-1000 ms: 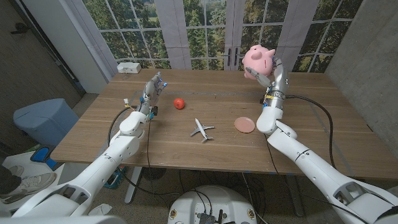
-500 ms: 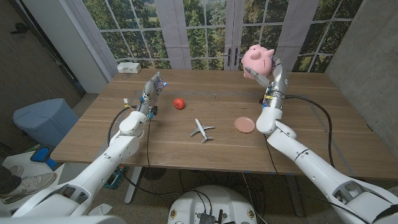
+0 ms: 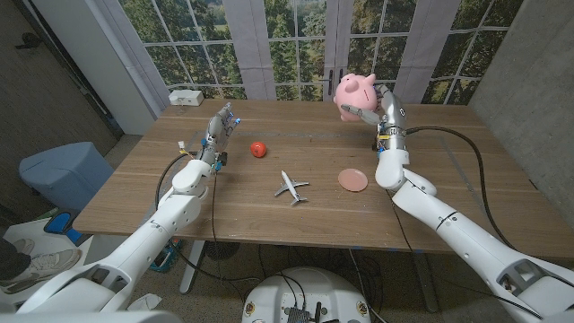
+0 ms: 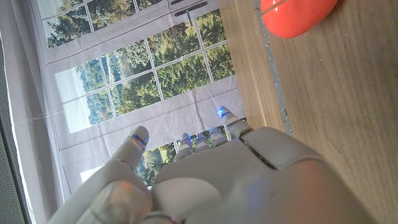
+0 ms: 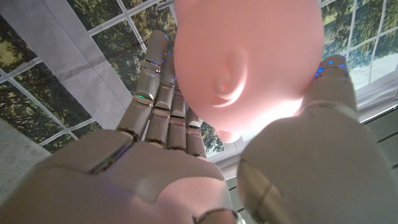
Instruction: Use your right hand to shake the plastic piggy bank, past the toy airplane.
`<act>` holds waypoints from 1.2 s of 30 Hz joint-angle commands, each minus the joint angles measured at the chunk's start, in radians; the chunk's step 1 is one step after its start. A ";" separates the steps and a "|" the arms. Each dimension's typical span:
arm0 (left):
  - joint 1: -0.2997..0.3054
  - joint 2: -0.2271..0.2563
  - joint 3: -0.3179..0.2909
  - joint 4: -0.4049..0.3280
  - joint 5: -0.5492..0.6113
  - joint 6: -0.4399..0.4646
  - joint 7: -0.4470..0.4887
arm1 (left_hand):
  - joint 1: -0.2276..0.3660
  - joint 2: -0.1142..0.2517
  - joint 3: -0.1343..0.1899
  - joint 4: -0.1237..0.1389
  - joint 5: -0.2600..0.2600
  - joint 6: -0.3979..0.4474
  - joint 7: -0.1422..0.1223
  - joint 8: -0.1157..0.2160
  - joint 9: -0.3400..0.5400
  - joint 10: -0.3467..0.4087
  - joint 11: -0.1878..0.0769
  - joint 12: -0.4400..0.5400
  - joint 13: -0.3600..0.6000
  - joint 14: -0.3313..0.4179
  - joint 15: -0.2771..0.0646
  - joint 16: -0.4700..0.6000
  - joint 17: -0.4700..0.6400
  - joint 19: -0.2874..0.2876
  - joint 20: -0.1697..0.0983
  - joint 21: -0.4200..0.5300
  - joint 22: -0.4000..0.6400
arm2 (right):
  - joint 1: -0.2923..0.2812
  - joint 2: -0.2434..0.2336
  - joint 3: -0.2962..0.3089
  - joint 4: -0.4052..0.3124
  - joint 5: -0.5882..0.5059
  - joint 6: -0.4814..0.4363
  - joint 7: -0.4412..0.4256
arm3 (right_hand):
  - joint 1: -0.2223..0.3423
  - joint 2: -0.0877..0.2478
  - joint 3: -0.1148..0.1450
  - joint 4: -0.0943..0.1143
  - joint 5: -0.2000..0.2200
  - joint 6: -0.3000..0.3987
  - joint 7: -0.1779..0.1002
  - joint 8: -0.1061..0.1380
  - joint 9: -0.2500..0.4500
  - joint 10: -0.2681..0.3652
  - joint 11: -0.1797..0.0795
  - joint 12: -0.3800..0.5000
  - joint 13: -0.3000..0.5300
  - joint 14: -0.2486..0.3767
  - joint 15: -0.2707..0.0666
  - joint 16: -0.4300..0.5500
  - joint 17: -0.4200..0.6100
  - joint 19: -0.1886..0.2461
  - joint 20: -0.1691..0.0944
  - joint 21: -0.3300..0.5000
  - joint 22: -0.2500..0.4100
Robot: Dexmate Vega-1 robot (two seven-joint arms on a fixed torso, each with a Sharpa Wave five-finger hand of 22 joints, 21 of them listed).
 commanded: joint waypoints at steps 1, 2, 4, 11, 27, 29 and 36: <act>-0.003 -0.001 0.002 -0.001 0.002 0.005 0.000 | -0.010 0.047 -0.001 -0.005 -0.005 0.001 0.002 0.002 0.005 -0.001 -0.001 0.000 0.003 0.003 -0.028 0.001 0.003 0.007 -0.001 -0.005 0.003 | 0.028 -0.072 -0.029 -0.117 0.046 -0.170 0.267 | 0.350 0.355 0.260 -0.006 -0.004 0.409 -0.191 -0.003 0.073 0.357 -0.283 0.000 0.317 0.315 -0.360 -0.003 0.277 -0.095 -0.121 0.010 -0.001; -0.003 0.000 0.002 -0.002 0.002 0.006 0.001 | -0.010 0.047 -0.001 -0.005 -0.005 0.001 0.001 0.002 0.005 -0.001 0.000 0.000 0.003 0.002 -0.028 0.001 0.003 0.007 -0.001 -0.005 0.003 | 0.031 -0.074 -0.032 -0.122 0.046 -0.181 0.277 | 0.350 0.355 0.261 -0.006 -0.005 0.409 -0.190 -0.002 0.074 0.356 -0.284 -0.001 0.319 0.315 -0.360 -0.004 0.277 -0.096 -0.121 0.010 -0.001; -0.002 0.001 0.002 -0.005 0.002 0.007 0.002 | -0.010 0.047 -0.001 -0.005 -0.005 0.001 0.002 0.002 0.005 -0.001 -0.002 0.000 0.003 0.002 -0.027 0.000 0.003 0.007 -0.001 -0.005 0.003 | 0.036 -0.080 -0.034 -0.128 0.056 -0.190 0.301 | 0.348 0.354 0.261 -0.006 -0.006 0.408 -0.191 -0.002 0.076 0.359 -0.286 -0.002 0.317 0.314 -0.359 -0.005 0.277 -0.097 -0.121 0.013 -0.003; 0.003 0.003 0.001 -0.015 0.005 0.008 0.008 | -0.010 0.047 -0.001 -0.005 -0.005 0.001 0.002 0.002 0.005 -0.002 -0.002 0.000 0.003 0.003 -0.027 0.001 0.003 0.007 0.000 -0.005 0.003 | 0.045 -0.087 -0.044 -0.137 0.059 -0.218 0.320 | 0.346 0.355 0.263 -0.004 -0.009 0.410 -0.190 -0.002 0.076 0.356 -0.284 -0.005 0.320 0.314 -0.358 -0.009 0.277 -0.102 -0.121 0.019 -0.007; 0.009 0.007 0.000 -0.026 0.005 0.010 0.011 | -0.011 0.047 -0.001 -0.007 -0.005 0.002 0.002 0.002 0.005 -0.002 -0.001 0.000 0.003 0.003 -0.028 0.001 0.003 0.008 -0.001 -0.005 0.003 | 0.028 -0.085 -0.034 -0.124 0.056 -0.172 0.257 | 0.346 0.355 0.267 -0.006 -0.014 0.411 -0.190 -0.004 0.076 0.362 -0.284 -0.009 0.324 0.318 -0.359 -0.014 0.278 -0.109 -0.121 0.035 -0.015; 0.009 0.007 0.000 -0.027 0.007 0.010 0.012 | -0.011 0.047 -0.001 -0.007 -0.005 0.002 0.002 0.002 0.005 -0.001 -0.001 0.000 0.003 0.003 -0.027 0.001 0.003 0.008 -0.001 -0.005 0.003 | 0.023 -0.081 -0.031 -0.120 0.051 -0.162 0.238 | 0.347 0.354 0.268 -0.007 -0.015 0.412 -0.191 -0.004 0.076 0.362 -0.285 -0.010 0.325 0.318 -0.360 -0.015 0.278 -0.110 -0.121 0.037 -0.015; 0.010 0.007 -0.002 -0.028 0.005 0.011 0.014 | -0.012 0.047 -0.001 -0.007 -0.005 0.002 0.002 0.002 0.005 -0.002 -0.001 0.000 0.003 0.002 -0.028 0.000 0.003 0.007 -0.001 -0.005 0.003 | 0.003 -0.054 -0.014 -0.087 0.026 -0.100 0.128 | 0.347 0.354 0.269 -0.007 -0.016 0.411 -0.190 -0.005 0.077 0.365 -0.286 -0.013 0.323 0.320 -0.360 -0.016 0.278 -0.113 -0.121 0.043 -0.017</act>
